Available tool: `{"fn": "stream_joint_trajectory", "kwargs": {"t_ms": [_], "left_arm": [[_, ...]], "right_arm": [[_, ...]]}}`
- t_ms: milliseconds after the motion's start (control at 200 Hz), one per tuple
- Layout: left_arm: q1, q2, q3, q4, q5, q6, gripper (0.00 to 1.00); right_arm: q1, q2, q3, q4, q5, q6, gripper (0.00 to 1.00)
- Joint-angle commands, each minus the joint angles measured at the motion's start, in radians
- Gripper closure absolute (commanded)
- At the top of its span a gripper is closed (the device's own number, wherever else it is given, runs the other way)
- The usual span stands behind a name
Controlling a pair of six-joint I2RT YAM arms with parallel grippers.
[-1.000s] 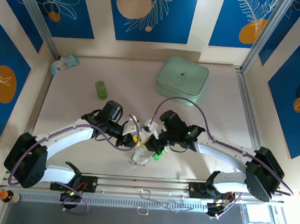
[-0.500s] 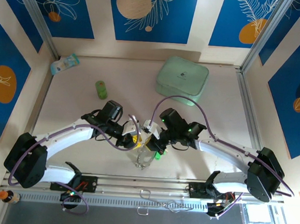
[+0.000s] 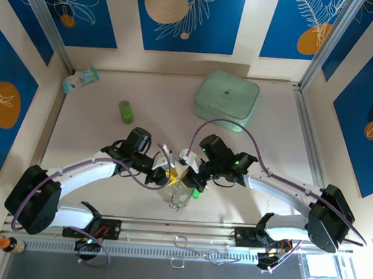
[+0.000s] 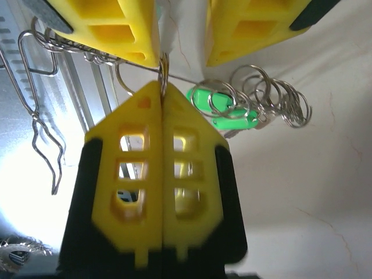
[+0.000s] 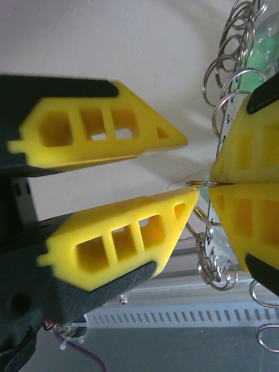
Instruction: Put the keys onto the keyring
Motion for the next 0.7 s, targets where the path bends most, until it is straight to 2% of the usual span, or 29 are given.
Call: {"fn": "stream_joint_trajectory", "kwargs": {"t_ms": [0, 310, 695], "left_arm": [[-0.004, -0.016, -0.050, 0.121, 0.043, -0.071, 0.73], [-0.002, -0.059, -0.126, 0.278, 0.067, -0.145, 0.77], [-0.002, -0.082, -0.123, 0.279, 0.097, -0.146, 0.79]], "right_arm": [[-0.012, -0.044, -0.037, 0.077, -0.060, 0.000, 1.00], [-0.004, -0.069, -0.054, 0.107, -0.061, -0.032, 1.00], [0.026, -0.057, -0.031, 0.110, -0.009, -0.053, 1.00]]}}
